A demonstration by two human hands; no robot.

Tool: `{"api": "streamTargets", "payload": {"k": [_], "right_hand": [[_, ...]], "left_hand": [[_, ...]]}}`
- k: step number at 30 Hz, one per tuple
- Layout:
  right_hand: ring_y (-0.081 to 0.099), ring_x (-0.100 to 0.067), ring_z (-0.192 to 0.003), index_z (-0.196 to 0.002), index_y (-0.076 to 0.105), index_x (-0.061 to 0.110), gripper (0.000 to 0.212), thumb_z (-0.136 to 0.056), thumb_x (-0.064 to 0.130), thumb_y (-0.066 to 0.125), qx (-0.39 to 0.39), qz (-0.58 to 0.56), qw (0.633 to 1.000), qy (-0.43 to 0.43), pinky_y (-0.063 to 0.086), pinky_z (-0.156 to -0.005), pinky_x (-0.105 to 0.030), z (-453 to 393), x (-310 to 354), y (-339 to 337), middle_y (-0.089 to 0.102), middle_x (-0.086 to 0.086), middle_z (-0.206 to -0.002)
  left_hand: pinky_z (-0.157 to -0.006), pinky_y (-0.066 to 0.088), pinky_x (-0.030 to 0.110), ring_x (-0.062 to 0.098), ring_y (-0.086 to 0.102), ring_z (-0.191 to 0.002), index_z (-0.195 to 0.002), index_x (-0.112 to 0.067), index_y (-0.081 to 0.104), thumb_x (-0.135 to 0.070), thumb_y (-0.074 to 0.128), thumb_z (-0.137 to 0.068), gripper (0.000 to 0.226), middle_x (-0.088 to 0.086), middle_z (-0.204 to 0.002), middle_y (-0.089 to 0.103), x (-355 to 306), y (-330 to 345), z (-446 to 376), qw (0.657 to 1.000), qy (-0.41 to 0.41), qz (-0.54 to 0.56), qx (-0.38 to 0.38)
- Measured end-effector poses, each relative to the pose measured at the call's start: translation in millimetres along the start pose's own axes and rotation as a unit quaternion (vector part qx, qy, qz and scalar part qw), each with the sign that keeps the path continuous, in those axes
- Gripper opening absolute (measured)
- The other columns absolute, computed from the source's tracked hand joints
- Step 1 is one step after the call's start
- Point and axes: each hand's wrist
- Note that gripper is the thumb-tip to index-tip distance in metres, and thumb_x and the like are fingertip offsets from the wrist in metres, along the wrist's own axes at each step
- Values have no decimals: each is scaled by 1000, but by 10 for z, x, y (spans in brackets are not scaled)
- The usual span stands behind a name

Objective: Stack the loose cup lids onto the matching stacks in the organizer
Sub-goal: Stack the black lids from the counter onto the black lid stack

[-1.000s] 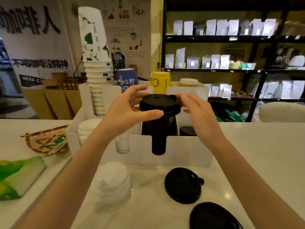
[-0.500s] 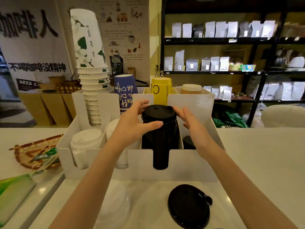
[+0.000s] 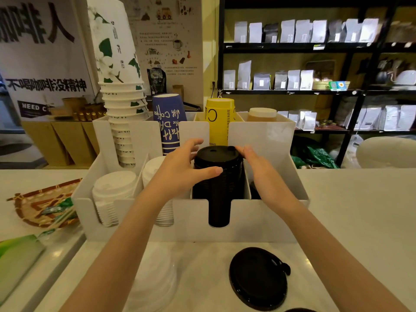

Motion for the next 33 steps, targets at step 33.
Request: {"api": "streamTargets", "payload": {"k": [33], "right_hand": [[42, 15, -108, -125, 45, 33, 38, -90, 21, 47, -14, 235, 971, -30, 33, -91, -5, 1144, -443, -535, 50, 22, -116]], "left_hand": [[-99, 24, 6, -3, 32, -121, -129, -31, 35, -37, 53, -84, 49, -11, -135, 39, 3, 973, 929, 978, 195, -60, 39]]}}
Point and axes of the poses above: each hand's wrist, its own z-axis away from the middle knuckle, its own y-axis out of the palm, x = y × z
